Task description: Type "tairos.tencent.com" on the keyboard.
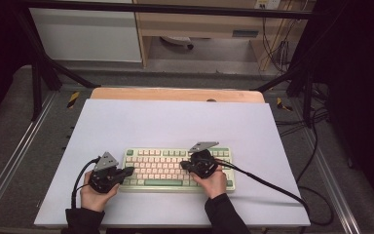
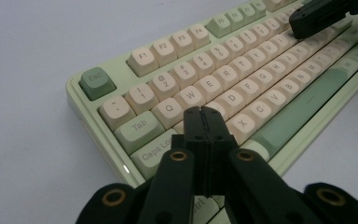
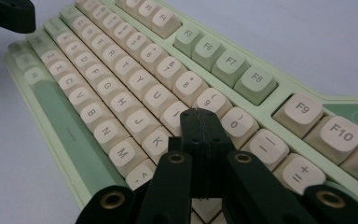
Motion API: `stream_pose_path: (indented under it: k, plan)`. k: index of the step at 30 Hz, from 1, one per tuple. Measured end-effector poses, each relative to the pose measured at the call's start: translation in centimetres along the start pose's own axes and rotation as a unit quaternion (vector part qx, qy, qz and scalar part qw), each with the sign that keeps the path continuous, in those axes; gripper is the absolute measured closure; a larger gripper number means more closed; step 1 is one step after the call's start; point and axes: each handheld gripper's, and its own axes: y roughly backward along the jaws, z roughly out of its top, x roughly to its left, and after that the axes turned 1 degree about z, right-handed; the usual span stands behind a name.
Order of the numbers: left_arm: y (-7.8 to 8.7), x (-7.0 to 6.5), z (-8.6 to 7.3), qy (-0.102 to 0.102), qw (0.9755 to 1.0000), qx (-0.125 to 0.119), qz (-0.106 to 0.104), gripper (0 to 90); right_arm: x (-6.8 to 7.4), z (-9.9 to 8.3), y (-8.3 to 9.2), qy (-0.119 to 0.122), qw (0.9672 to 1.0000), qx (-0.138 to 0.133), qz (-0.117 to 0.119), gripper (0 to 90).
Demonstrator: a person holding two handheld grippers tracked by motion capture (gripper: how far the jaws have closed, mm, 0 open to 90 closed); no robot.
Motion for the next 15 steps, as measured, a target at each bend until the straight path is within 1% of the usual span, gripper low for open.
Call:
stream_pose_path:
  k: [6, 12, 15]
  plan:
    - [0.0, 0.0, 0.0, -0.001, 1.0000, -0.001, 0.000, 90.0, 0.1, 0.4, 1.5, 0.002, 0.9999, -0.010, 0.001, 90.0]
    - [0.1, -0.1, 0.1, 0.000, 1.0000, -0.002, 0.001, 90.0, 0.2, 0.3, 2.7, 0.009, 0.9999, -0.005, 0.002, 90.0]
    - [0.1, -0.1, 0.2, -0.001, 1.0000, -0.002, 0.001, 90.0, 0.1, 0.1, 3.2, 0.008, 1.0000, -0.005, 0.003, 90.0]
